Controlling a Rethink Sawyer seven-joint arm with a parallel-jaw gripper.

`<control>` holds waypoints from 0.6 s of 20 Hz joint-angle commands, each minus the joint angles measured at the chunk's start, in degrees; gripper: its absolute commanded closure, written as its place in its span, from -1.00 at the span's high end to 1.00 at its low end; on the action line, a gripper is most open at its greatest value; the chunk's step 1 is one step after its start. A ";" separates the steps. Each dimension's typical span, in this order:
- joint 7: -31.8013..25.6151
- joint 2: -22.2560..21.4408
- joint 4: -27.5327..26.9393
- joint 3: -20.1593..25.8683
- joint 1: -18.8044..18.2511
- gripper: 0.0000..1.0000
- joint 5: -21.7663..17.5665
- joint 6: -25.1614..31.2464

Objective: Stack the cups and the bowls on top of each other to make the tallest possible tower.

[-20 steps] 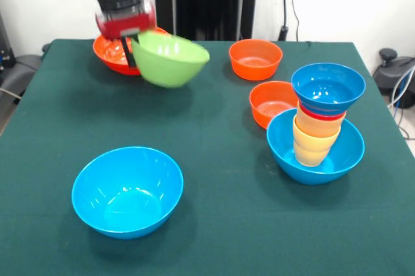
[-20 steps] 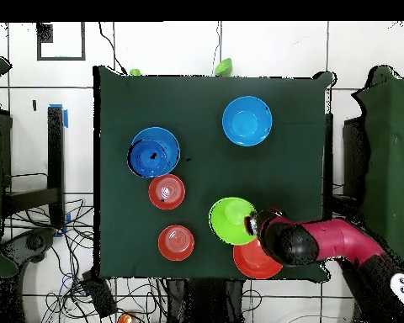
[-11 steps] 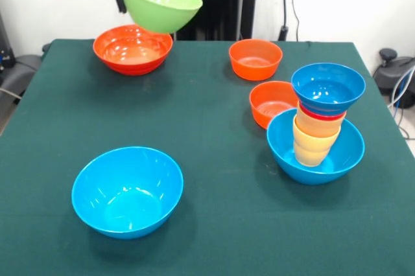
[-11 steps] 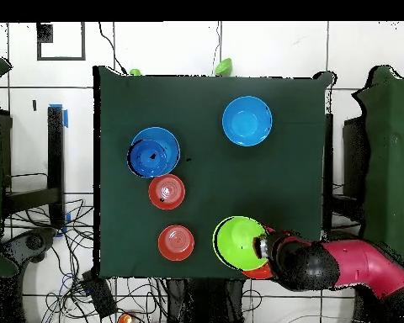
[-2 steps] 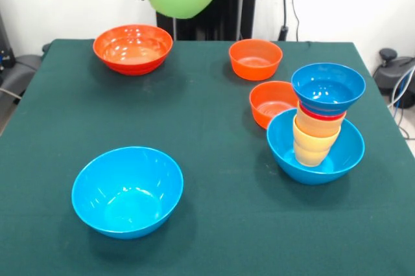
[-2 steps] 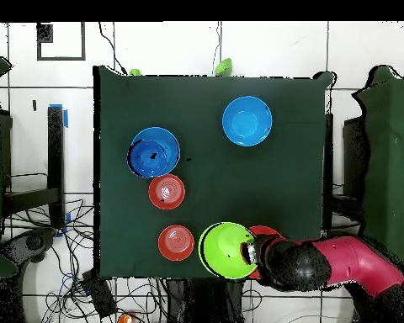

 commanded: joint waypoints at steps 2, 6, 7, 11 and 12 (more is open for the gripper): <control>-5.97 6.90 5.04 4.53 2.18 -1.00 3.64 0.77; -1.82 3.71 4.97 5.94 5.39 -1.00 5.00 -0.82; -1.74 3.27 4.49 6.08 5.92 -1.00 5.03 -0.48; -1.54 -0.21 2.22 8.73 6.45 -1.00 9.22 2.16; -1.14 -1.02 1.58 9.20 6.80 -1.00 10.04 2.03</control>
